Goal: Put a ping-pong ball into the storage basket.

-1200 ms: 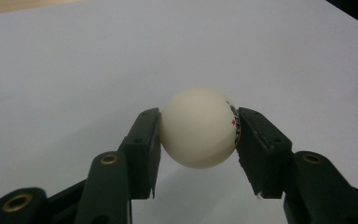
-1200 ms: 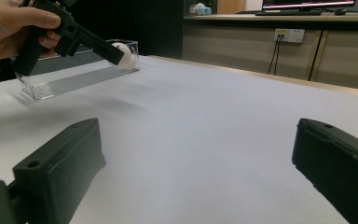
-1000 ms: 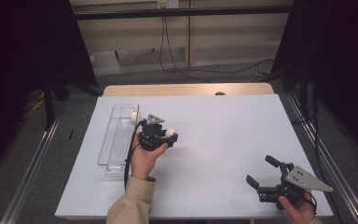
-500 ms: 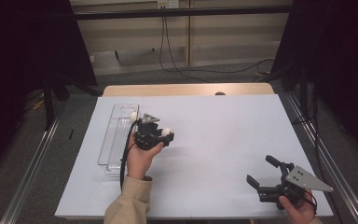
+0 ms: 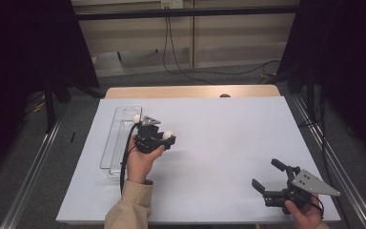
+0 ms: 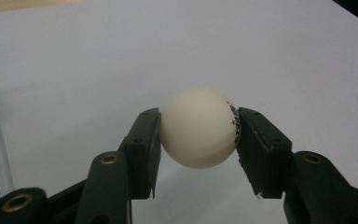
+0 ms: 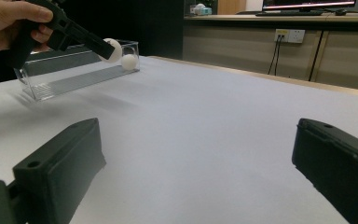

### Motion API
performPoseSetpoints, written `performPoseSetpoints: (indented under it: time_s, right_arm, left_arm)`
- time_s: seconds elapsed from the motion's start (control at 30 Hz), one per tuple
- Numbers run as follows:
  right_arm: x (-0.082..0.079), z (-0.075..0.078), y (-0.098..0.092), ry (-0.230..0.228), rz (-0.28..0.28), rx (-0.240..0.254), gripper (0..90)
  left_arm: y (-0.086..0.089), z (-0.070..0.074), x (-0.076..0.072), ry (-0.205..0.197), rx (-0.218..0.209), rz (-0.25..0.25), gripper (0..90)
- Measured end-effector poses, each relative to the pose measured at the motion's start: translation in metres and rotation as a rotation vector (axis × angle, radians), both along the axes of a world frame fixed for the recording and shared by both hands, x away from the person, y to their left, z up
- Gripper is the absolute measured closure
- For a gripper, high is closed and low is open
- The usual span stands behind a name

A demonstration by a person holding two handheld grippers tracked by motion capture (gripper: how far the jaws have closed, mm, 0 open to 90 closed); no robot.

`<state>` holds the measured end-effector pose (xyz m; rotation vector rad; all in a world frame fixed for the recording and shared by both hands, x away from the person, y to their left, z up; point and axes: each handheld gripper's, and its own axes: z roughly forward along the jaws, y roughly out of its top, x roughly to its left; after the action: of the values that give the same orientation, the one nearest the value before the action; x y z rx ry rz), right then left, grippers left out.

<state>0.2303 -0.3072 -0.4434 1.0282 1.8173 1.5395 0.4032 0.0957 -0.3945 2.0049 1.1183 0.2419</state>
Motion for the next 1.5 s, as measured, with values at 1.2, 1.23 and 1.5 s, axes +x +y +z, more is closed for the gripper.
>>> performPoseSetpoints:
  time_s: [1.2, 1.23, 1.5]
  right_arm:
    - [0.000, 0.000, 0.000, 0.000, 0.003, 0.001, 1.1]
    - [0.000, 0.000, 0.000, 0.001, 0.002, 0.002, 1.1]
    - [-0.001, 0.001, -0.001, -0.001, 0.000, 0.001, 1.1]
  left_arm:
    - [0.021, 0.009, -0.001, 0.001, 0.009, 0.028, 51.2]
    - [0.021, 0.009, -0.001, 0.000, 0.012, 0.029, 51.1]
    - [0.023, 0.010, -0.001, -0.003, 0.015, 0.035, 51.1]
